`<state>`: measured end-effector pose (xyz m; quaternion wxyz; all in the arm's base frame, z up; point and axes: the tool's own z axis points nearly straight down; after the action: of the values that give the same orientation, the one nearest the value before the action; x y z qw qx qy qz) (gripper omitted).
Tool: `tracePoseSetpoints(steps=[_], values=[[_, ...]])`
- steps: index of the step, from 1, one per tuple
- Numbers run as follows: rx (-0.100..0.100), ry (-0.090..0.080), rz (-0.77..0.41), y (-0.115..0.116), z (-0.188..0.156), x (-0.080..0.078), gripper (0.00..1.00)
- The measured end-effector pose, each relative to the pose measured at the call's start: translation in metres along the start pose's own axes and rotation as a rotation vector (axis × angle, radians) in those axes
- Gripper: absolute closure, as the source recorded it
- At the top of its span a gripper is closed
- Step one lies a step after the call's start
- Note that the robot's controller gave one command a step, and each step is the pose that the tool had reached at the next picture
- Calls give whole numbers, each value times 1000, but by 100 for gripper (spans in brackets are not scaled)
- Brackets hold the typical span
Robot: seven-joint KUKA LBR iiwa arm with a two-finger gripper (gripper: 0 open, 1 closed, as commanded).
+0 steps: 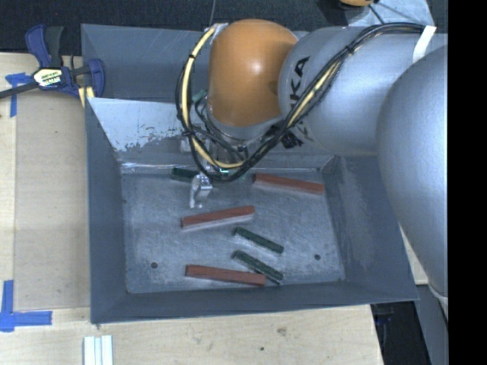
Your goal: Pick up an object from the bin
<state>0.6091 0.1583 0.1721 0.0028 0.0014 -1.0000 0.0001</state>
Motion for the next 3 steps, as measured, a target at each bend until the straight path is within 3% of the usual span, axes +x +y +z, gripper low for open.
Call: tracePoseSetpoints(steps=[1,2,3], values=[[-1,-8,2,-1,-5,-2,0],[-2,-14,-26,-20,50,13,0],[-13,-57,-79,-54,85,-5,100]])
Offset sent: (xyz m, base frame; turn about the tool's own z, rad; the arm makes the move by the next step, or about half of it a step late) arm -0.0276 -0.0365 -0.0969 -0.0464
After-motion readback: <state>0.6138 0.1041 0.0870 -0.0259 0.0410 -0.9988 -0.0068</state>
